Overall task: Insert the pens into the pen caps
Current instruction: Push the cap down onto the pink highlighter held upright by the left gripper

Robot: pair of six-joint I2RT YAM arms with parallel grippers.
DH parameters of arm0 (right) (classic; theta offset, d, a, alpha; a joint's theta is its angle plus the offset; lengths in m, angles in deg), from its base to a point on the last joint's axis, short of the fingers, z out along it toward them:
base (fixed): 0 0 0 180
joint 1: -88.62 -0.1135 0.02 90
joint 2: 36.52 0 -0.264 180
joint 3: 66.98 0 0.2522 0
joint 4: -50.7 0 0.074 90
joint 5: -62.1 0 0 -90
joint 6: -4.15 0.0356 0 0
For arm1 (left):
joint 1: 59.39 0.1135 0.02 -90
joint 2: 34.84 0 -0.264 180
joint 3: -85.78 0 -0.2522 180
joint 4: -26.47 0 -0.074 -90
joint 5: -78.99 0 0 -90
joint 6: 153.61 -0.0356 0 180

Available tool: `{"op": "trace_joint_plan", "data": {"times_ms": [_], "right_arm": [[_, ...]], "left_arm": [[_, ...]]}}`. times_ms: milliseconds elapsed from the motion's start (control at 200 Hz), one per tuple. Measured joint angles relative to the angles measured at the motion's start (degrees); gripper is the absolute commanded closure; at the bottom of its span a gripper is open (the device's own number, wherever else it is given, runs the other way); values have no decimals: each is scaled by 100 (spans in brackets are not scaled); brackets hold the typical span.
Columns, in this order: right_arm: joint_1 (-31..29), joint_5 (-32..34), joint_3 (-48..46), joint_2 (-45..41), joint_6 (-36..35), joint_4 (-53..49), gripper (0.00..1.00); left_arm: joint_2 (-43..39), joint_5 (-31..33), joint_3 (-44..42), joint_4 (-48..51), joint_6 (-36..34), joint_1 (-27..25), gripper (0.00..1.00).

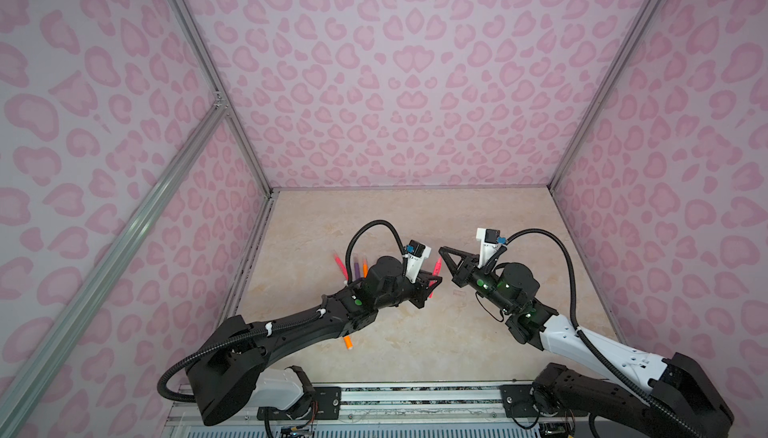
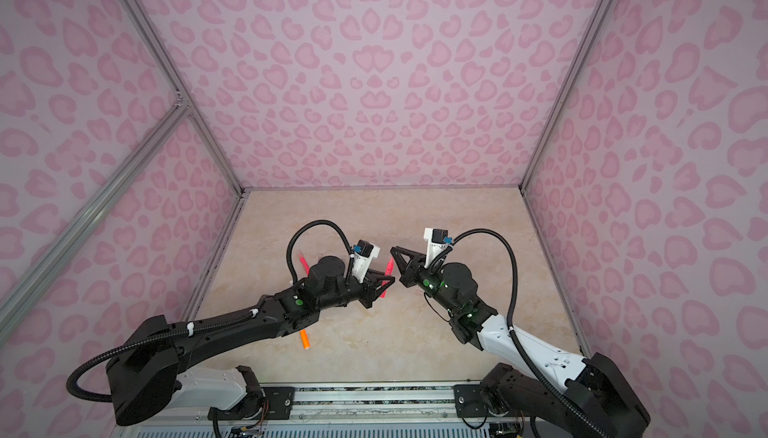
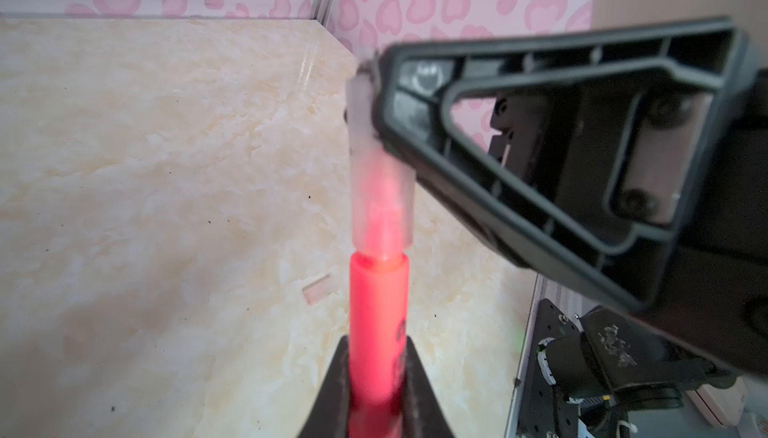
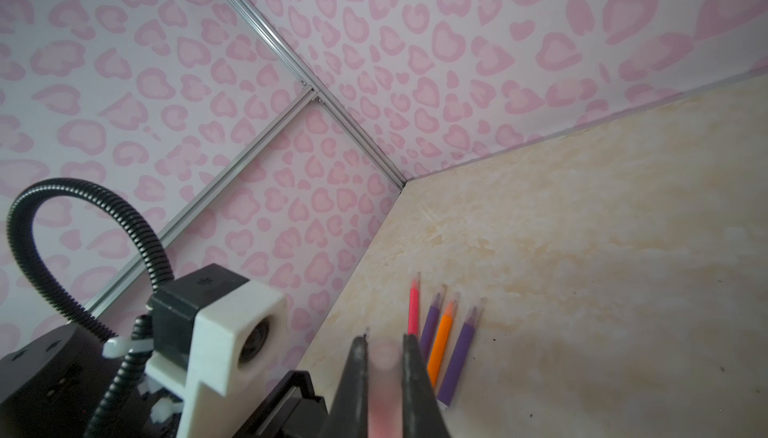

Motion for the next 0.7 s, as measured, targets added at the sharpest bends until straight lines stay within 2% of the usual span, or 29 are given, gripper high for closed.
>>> {"op": "trace_joint_plan", "data": {"times_ms": [350, 470, 700], "right_arm": [[-455, 365, 122, 52, -208, 33, 100], [-470, 238, 105, 133, -212, 195, 100], [-487, -249, 2, 133, -205, 645, 100]], "left_arm": [[-404, 28, -210, 103, -22, 66, 96], [-544, 15, -315, 92, -24, 79, 96], [-942, -411, -699, -289, -44, 109, 97]]}}
